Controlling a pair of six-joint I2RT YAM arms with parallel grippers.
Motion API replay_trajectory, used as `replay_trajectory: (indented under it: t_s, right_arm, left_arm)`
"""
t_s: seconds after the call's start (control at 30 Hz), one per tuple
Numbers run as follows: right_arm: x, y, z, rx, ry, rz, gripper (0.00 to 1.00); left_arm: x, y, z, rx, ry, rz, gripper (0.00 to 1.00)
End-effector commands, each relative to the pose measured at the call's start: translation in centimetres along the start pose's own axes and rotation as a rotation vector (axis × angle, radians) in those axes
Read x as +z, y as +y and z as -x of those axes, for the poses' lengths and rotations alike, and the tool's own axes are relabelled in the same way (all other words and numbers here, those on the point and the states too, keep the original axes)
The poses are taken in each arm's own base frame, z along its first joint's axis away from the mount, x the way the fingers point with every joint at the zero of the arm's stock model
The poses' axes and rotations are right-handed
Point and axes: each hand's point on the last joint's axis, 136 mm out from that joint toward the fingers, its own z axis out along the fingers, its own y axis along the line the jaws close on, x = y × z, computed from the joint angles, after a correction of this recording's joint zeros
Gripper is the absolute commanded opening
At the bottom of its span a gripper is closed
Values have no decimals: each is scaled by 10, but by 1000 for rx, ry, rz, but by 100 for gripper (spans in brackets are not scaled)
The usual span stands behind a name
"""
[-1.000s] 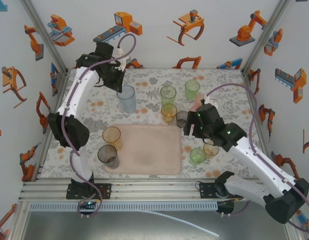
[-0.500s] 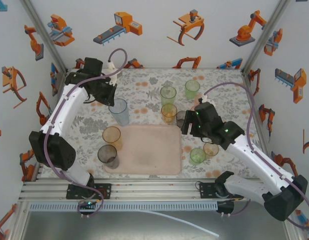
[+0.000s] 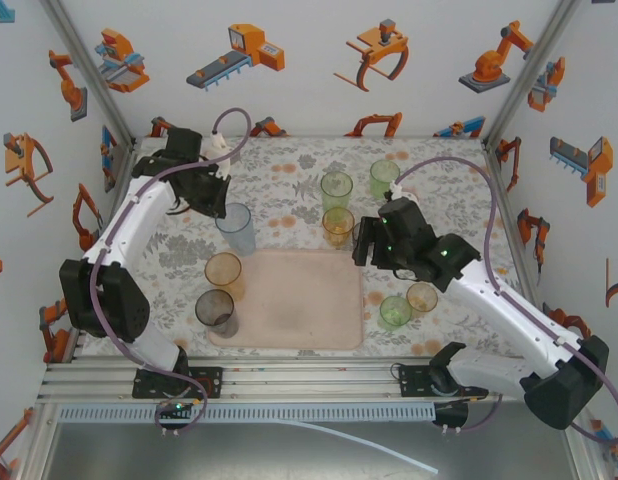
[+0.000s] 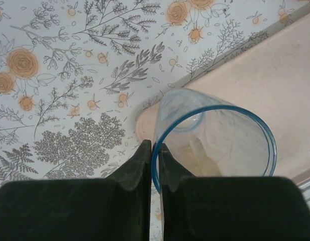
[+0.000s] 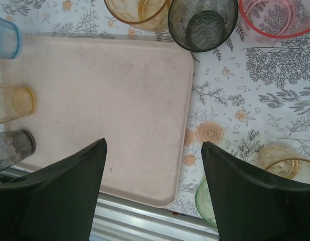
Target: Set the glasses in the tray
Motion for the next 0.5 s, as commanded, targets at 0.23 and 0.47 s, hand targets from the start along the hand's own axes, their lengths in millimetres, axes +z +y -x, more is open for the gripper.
replay_trajectory:
  t_s: [0.23, 0.47]
  right_arm:
    - [-6, 5, 9, -7, -30, 12, 69]
    - [-8, 2, 7, -2, -33, 9, 69]
  left_arm:
    - [3, -8, -13, 63, -16, -32, 4]
    - [12, -5, -20, 76, -7, -22, 4]
